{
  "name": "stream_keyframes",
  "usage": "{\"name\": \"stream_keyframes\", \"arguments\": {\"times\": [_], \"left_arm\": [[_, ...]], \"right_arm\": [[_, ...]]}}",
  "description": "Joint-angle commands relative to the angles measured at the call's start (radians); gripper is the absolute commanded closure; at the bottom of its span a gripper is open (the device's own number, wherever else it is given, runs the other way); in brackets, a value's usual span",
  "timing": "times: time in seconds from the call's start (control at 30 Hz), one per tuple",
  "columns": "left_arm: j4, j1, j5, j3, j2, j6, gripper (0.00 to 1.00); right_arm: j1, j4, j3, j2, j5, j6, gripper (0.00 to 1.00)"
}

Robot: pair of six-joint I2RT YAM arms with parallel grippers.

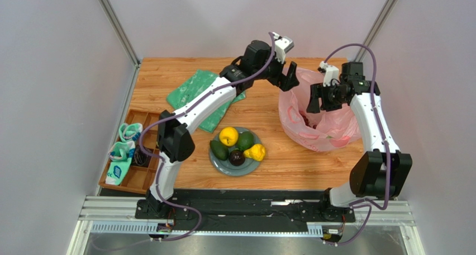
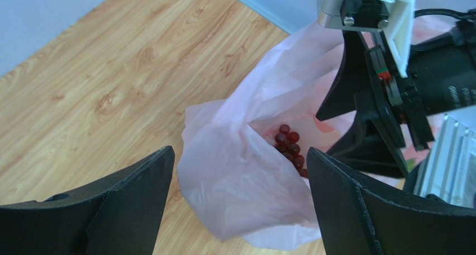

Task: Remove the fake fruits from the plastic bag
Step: Adjust the plastic bag at the center of the board, then take out the fake fruit from the plastic bag.

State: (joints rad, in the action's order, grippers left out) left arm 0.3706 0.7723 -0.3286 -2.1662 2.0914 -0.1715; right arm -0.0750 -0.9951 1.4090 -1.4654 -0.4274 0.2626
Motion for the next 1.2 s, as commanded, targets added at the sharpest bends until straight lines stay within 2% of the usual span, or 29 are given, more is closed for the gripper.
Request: {"name": "stream_keyframes", "arguments": {"times": [0.0,0.03,0.07,0.1,0.13,0.17,0.37,0.43,0.57,0.73,0.87,1.0,1.17], "left_arm": [[-0.044,0.002,0.007,-0.066,0.050,-0.025,0.16],[-0.039,0.001,-0.030,-0.051,0.044,-0.025,0.28],[-0.041,-0.001,-0.058,-0.034,0.029,-0.026,0.59],[-0.042,-0.002,-0.082,-0.009,0.010,-0.026,0.78],[-0.042,-0.002,-0.123,0.047,-0.043,-0.026,0.94],[-0.041,-0.002,-0.139,0.081,-0.074,-0.029,1.00],[-0.064,-0.007,-0.265,0.367,-0.298,-0.086,1.00],[-0.071,-0.007,-0.297,0.440,-0.332,-0.094,1.00],[-0.084,-0.005,-0.302,0.483,-0.329,-0.106,1.00],[-0.082,-0.004,-0.291,0.459,-0.297,-0.103,1.00],[-0.078,-0.004,-0.279,0.465,-0.297,-0.092,1.00],[-0.073,-0.004,-0.265,0.477,-0.298,-0.086,1.00],[-0.070,-0.004,-0.247,0.485,-0.306,-0.077,1.00]], "right_arm": [[0.061,0.102,-0.022,-0.029,0.075,0.073,0.33],[0.069,0.096,-0.030,-0.039,0.097,0.085,0.33],[0.070,0.089,-0.041,-0.039,0.110,0.095,0.33],[0.070,0.075,-0.053,-0.036,0.121,0.101,0.33],[0.070,0.055,-0.105,-0.027,0.154,0.110,0.33],[0.070,0.046,-0.140,0.000,0.173,0.115,0.33],[0.070,0.044,-0.425,0.119,0.294,0.142,0.33],[0.070,0.075,-0.438,0.125,0.311,0.141,0.32],[0.070,0.121,-0.340,0.103,0.260,0.121,0.32],[0.070,0.156,-0.220,-0.030,0.175,0.099,0.32],[0.118,0.121,-0.157,-0.136,0.075,0.093,0.23],[0.178,0.139,-0.168,-0.202,0.090,0.108,0.18],[0.213,0.191,-0.170,-0.272,0.209,0.093,0.20]]}}
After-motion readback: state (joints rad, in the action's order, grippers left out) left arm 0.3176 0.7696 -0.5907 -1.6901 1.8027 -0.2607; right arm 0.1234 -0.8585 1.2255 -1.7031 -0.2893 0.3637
